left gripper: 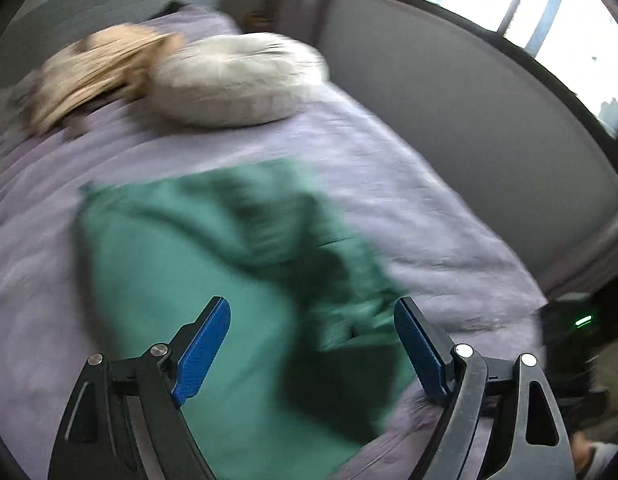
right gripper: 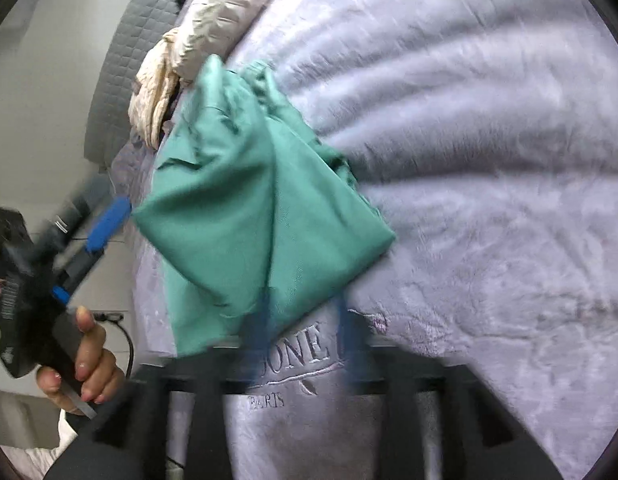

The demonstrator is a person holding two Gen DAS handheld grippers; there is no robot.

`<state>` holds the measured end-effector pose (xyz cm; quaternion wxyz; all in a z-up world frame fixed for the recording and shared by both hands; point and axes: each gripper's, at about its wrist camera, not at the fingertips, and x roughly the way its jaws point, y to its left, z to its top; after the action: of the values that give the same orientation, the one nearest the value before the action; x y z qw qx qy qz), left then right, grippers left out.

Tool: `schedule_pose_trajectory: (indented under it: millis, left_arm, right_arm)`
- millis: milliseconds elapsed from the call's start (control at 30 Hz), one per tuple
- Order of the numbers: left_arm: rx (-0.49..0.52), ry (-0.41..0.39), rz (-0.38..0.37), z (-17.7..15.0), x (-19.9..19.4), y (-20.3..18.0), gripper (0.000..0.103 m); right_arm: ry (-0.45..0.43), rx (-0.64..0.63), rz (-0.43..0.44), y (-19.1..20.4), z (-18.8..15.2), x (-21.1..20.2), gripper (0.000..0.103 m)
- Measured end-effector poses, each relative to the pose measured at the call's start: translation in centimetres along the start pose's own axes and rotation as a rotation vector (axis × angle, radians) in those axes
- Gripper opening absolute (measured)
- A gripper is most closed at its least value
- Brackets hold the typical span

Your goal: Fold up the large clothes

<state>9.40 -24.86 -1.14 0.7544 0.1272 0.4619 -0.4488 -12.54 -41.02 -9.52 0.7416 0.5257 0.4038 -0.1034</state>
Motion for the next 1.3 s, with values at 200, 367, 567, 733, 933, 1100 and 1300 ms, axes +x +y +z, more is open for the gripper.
schedule_pose_trajectory:
  millis: [200,367,567,733,933,1100,1300]
  left_arm:
    - [-0.218,0.087,0.172,-4.5,-0.5,8.2,0.085]
    - [-0.269,0.118,0.181,-7.7,0.7,8.8,0.085]
    - [-0.234,0.103,0.169,-8.8,1.0,8.4,0.085]
    - [-0.274,0.131,0.142,-9.4,2.1,9.3,0.091]
    - [-0.233,0.136,0.173,-9.8,1.1,9.0,0.093]
    - [-0.226,0.118,0.18,-9.5,-0.6,8.7,0.093]
    - [-0.196,0.141,0.162,-10.1,-0.4,7.6,0.093]
  right_arm:
    - [-0.053,-0.276,-0.086,7.4,0.6,1.0,0.078]
    - [-0.045,-0.475,-0.274,11.9,0.7,5.3,0.069]
    - [-0.181,-0.154,-0.222,6.4,2.4,1.4,0.005]
    - [-0.077,0.275,-0.056,-4.7,0.9,2.5,0.005]
    - [-0.068,0.267,-0.071,-4.4,0.3,1.6,0.006]
    - [-0.121,0.162,-0.126,-2.5,0.1,-2.3,0.01]
    - [-0.142,-0.118,-0.092,4.0,2.6,-3.1,0.01]
